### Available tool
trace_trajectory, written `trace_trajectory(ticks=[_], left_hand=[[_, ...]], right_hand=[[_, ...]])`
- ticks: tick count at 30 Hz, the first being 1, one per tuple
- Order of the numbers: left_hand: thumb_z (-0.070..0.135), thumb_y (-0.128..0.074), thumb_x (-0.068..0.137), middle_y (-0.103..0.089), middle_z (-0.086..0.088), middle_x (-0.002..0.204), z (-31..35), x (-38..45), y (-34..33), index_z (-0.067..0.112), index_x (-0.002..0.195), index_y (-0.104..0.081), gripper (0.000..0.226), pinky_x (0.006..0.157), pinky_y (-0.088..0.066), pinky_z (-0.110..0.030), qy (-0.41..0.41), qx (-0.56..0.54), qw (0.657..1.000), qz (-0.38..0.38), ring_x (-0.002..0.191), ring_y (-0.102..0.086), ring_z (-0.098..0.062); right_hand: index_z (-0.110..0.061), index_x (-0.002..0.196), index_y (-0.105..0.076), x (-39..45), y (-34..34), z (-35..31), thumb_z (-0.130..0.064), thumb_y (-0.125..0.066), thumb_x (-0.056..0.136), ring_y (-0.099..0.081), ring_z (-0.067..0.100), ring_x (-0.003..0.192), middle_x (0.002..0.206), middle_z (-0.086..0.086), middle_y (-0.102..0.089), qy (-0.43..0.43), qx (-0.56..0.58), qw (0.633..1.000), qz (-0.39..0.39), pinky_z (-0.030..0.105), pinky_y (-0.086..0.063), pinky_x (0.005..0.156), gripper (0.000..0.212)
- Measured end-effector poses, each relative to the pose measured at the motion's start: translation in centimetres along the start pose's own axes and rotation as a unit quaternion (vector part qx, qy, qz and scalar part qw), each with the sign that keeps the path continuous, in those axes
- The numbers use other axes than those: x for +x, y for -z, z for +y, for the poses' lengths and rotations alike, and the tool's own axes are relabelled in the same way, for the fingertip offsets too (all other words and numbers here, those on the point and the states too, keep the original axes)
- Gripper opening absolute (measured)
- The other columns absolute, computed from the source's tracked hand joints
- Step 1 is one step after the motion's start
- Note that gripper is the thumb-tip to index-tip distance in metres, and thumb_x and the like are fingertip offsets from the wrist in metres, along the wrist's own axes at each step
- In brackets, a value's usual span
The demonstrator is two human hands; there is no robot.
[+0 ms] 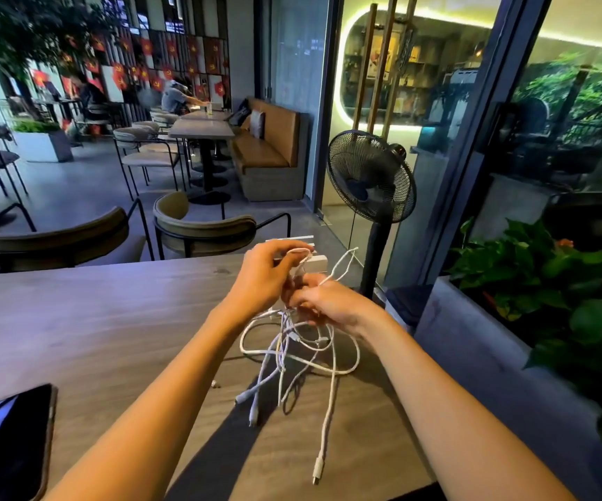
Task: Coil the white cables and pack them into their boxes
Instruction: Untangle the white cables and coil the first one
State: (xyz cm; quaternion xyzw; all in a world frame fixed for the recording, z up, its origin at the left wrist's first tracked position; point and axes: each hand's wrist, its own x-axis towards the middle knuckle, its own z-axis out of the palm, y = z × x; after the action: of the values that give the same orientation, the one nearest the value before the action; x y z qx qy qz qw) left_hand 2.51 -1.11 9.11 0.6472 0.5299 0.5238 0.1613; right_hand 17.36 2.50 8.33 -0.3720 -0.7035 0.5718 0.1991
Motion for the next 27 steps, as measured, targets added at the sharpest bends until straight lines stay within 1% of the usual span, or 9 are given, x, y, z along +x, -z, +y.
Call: trace_trajectory(ticks=[5, 7, 9, 12, 15, 19, 23, 25, 27], left_hand=[[0.013, -0.065, 0.099, -0.065, -0.006, 0.103, 0.1, -0.3, 1.4, 0.024, 0.129, -0.064, 0.032, 0.07, -0.055, -0.021, 0.014, -0.175, 0.984, 0.034, 0.088, -0.07, -0.009], [0.04, -0.066, 0.096, -0.057, -0.006, 0.121, -1.2, -0.6, 1.5, 0.038, 0.132, -0.057, 0.038, 0.081, -0.057, -0.029, 0.037, -0.136, 0.99, 0.029, 0.106, -0.064, -0.018], [0.057, -0.06, 0.093, -0.054, 0.005, 0.128, -2.6, -1.5, 1.2, 0.045, 0.129, -0.054, 0.039, 0.091, -0.053, -0.03, 0.065, -0.08, 0.994, -0.039, 0.115, -0.059, -0.011], [0.041, -0.069, 0.094, -0.071, 0.006, 0.116, -4.8, -3.7, 0.9, 0.031, 0.127, -0.062, 0.034, 0.089, -0.054, -0.026, 0.115, -0.082, 0.971, -0.192, 0.106, -0.068, -0.006], [0.024, -0.066, 0.097, -0.076, -0.003, 0.098, -6.5, -5.1, 1.5, 0.018, 0.116, -0.069, 0.02, 0.079, -0.057, -0.029, 0.144, -0.059, 0.959, -0.236, 0.086, -0.072, -0.012], [0.02, -0.059, 0.102, -0.071, -0.008, 0.118, -7.1, -4.7, 3.9, 0.025, 0.131, -0.061, 0.03, 0.09, -0.058, -0.036, 0.209, -0.02, 0.927, -0.311, 0.107, -0.069, -0.026], [0.016, -0.061, 0.1, -0.066, -0.002, 0.12, -6.2, -3.8, 5.7, 0.028, 0.109, -0.062, 0.015, 0.092, -0.044, -0.03, 0.247, 0.198, 0.874, -0.369, 0.113, -0.059, -0.021], [0.025, -0.074, 0.091, -0.057, 0.0, 0.137, -5.8, -3.4, 5.9, 0.034, 0.132, -0.052, 0.047, 0.106, -0.038, -0.042, 0.212, 0.32, 0.858, -0.341, 0.127, -0.052, -0.025], [0.021, -0.084, 0.081, -0.047, 0.003, 0.145, -4.7, -3.1, 6.1, 0.047, 0.145, -0.033, 0.086, 0.115, -0.036, -0.053, 0.193, 0.273, 0.879, -0.339, 0.136, -0.044, -0.026]], right_hand=[[-0.023, 0.089, -0.069, 0.6, -0.8, -1.4, -0.016, -0.058, 0.102, -0.048, 0.007, 0.054, 0.066, -0.004, -0.06, 0.04, -0.062, 0.997, 0.031, 0.02, -0.037, 0.05, 0.019], [-0.017, 0.094, -0.068, 0.7, -0.6, -1.6, -0.015, -0.051, 0.106, -0.046, 0.004, 0.048, 0.066, -0.001, -0.056, 0.063, 0.019, 0.996, 0.057, 0.017, -0.036, 0.045, 0.021], [-0.009, 0.094, -0.063, 0.8, -0.3, -1.9, -0.018, -0.049, 0.108, -0.04, 0.005, 0.045, 0.066, 0.002, -0.051, 0.1, 0.145, 0.981, 0.076, 0.016, -0.032, 0.04, 0.021], [-0.009, 0.091, -0.059, 0.5, 0.5, -2.8, -0.02, -0.045, 0.11, -0.033, 0.008, 0.047, 0.065, 0.002, -0.047, 0.136, 0.288, 0.945, 0.07, 0.018, -0.026, 0.041, 0.026], [-0.011, 0.087, -0.056, 0.4, 1.6, -3.6, -0.021, -0.042, 0.11, -0.031, 0.008, 0.048, 0.061, 0.0, -0.044, 0.151, 0.374, 0.912, 0.08, 0.02, -0.024, 0.044, 0.029], [-0.011, 0.084, -0.058, 0.3, 3.8, -4.5, -0.02, -0.042, 0.11, -0.032, 0.009, 0.047, 0.061, 0.0, -0.045, 0.175, 0.501, 0.84, 0.117, 0.019, -0.026, 0.04, 0.031], [-0.01, 0.081, -0.056, 0.0, 5.7, -4.5, -0.017, -0.039, 0.11, -0.032, 0.009, 0.044, 0.059, 0.0, -0.045, 0.187, 0.586, 0.775, 0.142, 0.019, -0.024, 0.037, 0.035], [-0.01, 0.081, -0.055, 0.1, 5.7, -4.3, -0.016, -0.037, 0.11, -0.033, 0.01, 0.044, 0.059, 0.001, -0.045, 0.177, 0.601, 0.768, 0.131, 0.019, -0.025, 0.037, 0.035], [-0.01, 0.082, -0.054, 0.3, 5.5, -4.1, -0.016, -0.036, 0.11, -0.034, 0.011, 0.044, 0.059, 0.002, -0.046, 0.171, 0.611, 0.765, 0.109, 0.019, -0.027, 0.037, 0.034]])
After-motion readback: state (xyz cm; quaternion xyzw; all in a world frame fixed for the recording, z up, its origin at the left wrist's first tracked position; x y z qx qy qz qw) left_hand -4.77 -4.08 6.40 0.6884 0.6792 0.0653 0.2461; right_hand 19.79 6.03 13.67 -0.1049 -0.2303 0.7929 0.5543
